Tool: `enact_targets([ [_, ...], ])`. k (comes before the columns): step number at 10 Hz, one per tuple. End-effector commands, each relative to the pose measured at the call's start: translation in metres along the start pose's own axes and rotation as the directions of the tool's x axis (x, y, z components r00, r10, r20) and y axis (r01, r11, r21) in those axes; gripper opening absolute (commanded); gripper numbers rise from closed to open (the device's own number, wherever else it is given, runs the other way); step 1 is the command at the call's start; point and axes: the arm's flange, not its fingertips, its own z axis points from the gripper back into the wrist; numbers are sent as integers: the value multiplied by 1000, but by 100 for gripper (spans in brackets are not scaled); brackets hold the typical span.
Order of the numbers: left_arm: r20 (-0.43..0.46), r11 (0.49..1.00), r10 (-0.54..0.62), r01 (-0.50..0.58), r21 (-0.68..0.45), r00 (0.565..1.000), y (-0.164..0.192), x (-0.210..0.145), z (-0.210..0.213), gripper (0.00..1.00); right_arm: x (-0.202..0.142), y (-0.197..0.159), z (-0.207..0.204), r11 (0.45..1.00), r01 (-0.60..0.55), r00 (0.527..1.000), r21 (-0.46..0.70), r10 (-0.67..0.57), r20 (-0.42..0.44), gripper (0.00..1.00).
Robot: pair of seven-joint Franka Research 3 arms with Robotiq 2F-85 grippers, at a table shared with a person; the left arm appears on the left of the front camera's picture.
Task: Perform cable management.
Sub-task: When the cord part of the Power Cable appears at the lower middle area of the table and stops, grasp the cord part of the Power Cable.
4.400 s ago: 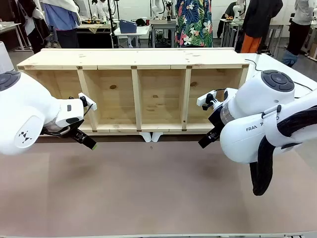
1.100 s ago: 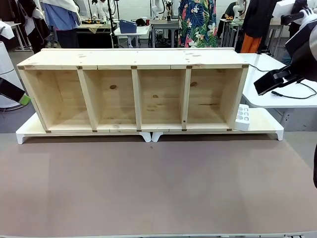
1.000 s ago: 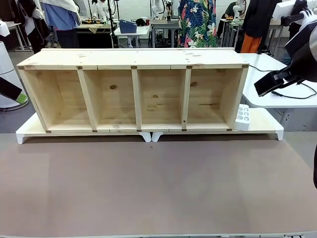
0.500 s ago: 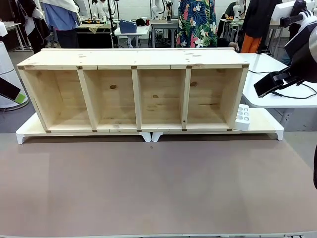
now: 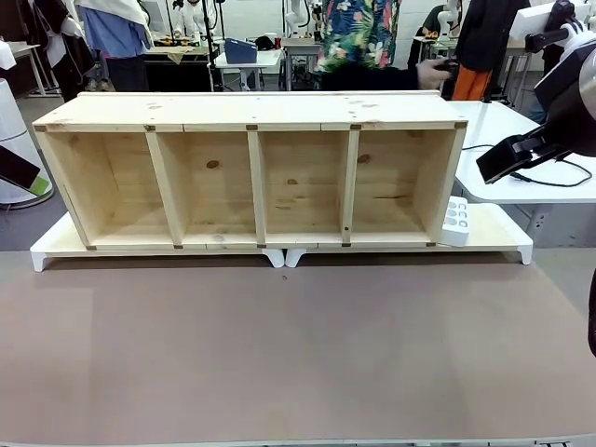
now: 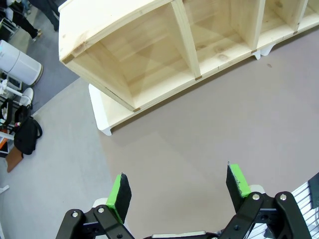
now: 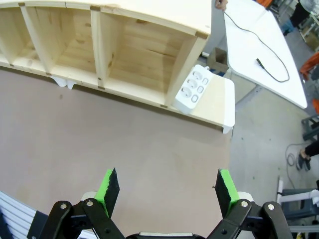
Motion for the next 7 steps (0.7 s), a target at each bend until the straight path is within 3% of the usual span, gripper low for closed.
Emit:
enact_targets([
  [1,7,1000,-12,12,-1,1000,0,1,1,100,0,-1,-1,1000,3,1000,-2,-3,-1,100],
  [7,7,1000,-12,12,-1,1000,0,1,1,100,0,-1,-1,1000,3,1000,-2,-3,-1,100],
])
